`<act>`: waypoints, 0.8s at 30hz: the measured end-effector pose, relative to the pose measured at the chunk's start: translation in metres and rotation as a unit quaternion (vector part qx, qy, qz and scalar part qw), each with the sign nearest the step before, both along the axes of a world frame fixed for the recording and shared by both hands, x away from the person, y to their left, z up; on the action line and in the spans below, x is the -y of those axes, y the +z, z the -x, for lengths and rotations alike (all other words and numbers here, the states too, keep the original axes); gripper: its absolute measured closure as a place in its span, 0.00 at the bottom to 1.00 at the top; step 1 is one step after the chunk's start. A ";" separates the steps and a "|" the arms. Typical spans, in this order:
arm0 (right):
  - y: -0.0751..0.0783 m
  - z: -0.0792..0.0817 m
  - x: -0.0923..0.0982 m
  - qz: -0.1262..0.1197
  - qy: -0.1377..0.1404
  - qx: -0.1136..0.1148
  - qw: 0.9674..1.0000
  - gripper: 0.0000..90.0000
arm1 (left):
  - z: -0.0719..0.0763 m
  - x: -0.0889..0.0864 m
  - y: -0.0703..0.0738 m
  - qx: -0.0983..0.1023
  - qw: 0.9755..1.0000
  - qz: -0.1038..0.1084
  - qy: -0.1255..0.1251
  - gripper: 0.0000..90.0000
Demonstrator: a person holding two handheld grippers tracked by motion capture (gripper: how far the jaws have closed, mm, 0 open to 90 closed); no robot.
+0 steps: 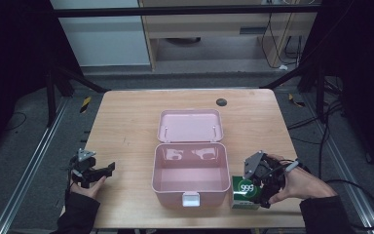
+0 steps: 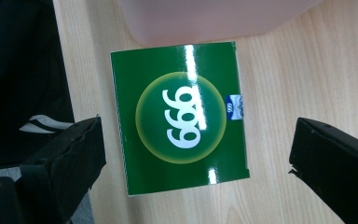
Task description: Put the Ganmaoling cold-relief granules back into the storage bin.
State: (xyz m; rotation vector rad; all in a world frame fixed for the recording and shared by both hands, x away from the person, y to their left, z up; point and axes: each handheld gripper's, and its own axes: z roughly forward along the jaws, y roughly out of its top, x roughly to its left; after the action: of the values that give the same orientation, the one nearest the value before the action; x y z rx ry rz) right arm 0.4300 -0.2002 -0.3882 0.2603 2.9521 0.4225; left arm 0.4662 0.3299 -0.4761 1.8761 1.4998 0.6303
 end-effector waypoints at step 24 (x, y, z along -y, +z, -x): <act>-0.025 -0.002 -0.008 0.025 0.013 -0.018 0.999 0.04 | 0.000 0.001 0.000 -0.002 1.000 -0.003 -0.003 0.22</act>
State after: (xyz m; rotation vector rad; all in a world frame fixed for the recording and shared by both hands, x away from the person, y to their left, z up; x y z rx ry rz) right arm 0.4323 -0.1917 -0.4134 0.2255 3.0003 0.3512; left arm 0.4663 0.3290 -0.4763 1.8867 1.4955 0.6304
